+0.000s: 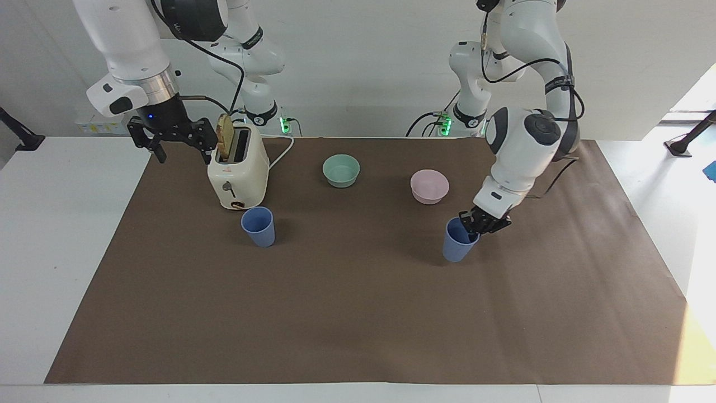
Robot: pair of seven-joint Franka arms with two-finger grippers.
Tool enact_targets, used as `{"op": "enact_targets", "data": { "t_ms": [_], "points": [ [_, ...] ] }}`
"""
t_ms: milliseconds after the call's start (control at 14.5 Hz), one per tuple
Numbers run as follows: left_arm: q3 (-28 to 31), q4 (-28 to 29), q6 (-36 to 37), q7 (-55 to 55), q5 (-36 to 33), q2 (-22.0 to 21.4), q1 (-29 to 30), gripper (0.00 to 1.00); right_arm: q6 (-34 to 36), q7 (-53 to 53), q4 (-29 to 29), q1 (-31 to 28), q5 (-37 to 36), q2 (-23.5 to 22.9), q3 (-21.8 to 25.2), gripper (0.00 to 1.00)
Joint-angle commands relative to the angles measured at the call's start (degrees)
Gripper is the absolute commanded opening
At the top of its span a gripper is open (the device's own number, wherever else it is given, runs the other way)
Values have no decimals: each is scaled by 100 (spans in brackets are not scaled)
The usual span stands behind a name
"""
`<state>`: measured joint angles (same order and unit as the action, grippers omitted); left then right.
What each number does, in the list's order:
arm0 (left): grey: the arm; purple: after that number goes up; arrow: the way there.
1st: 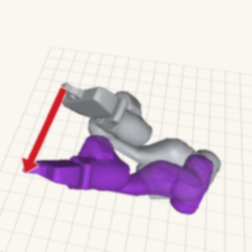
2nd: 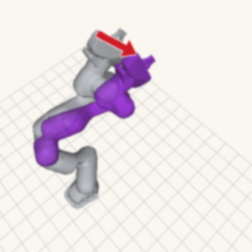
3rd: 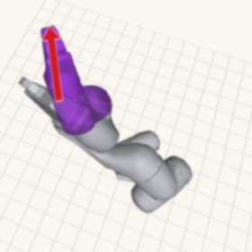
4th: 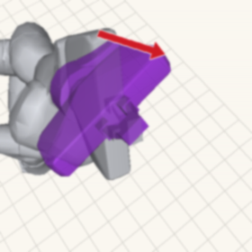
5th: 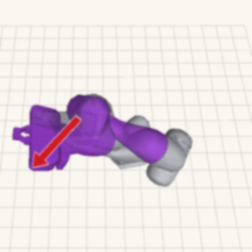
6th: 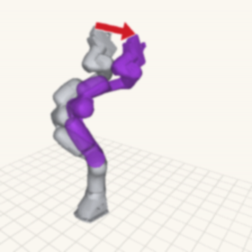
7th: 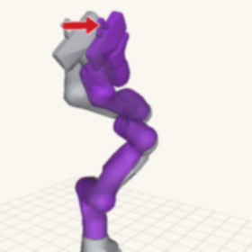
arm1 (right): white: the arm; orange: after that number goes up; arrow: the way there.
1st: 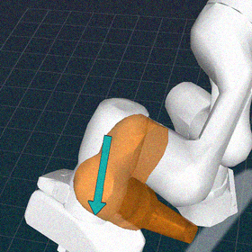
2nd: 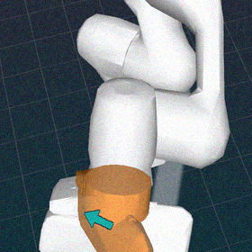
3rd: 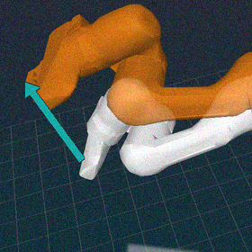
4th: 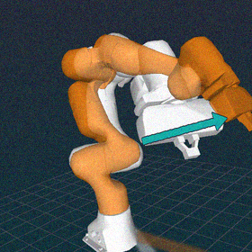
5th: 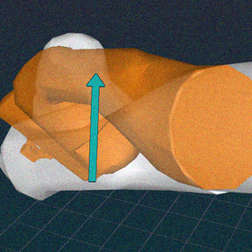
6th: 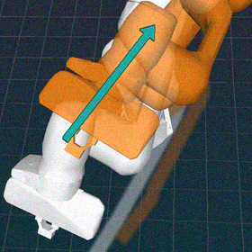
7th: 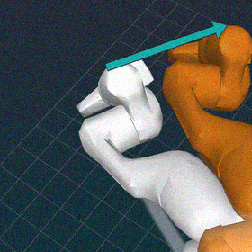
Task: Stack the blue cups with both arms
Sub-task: 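Carry the blue cup toward the table center and set it down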
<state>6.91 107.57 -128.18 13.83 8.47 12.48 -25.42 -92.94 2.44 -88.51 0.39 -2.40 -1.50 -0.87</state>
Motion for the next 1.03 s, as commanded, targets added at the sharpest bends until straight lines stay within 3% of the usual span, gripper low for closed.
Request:
{"op": "enact_targets", "data": {
  "t_ms": [0, 413, 688, 757, 826, 895, 964],
  "points": [
    [108, 71, -172, 532, -100, -35, -480, 0, -154, -103, -211, -21, 38, 159, 25, 100],
    [117, 150, -647, 1613, -100, 193, -1394, 0, -137, -103, -211, -21, 38, 159, 25, 100],
    [91, 106, -761, 1869, -100, 298, -1562, 0, -146, -112, -211, -21, 38, 159, 25, 100],
    [91, 106, -752, 1869, -100, 317, -1571, 6, -137, -103, -211, -21, 38, 159, 25, 100],
    [91, 89, -744, 1861, -91, 325, -1571, 22, -137, -112, -211, -21, 38, 159, 25, 100],
    [91, 36, -700, 1852, -91, 334, -1554, 47, -146, -112, -211, -21, 38, 159, 25, 100],
    [91, 18, -674, 1843, -91, 334, -1536, 59, -146, -103, -211, -21, 38, 159, 25, 100]
  ]
}}
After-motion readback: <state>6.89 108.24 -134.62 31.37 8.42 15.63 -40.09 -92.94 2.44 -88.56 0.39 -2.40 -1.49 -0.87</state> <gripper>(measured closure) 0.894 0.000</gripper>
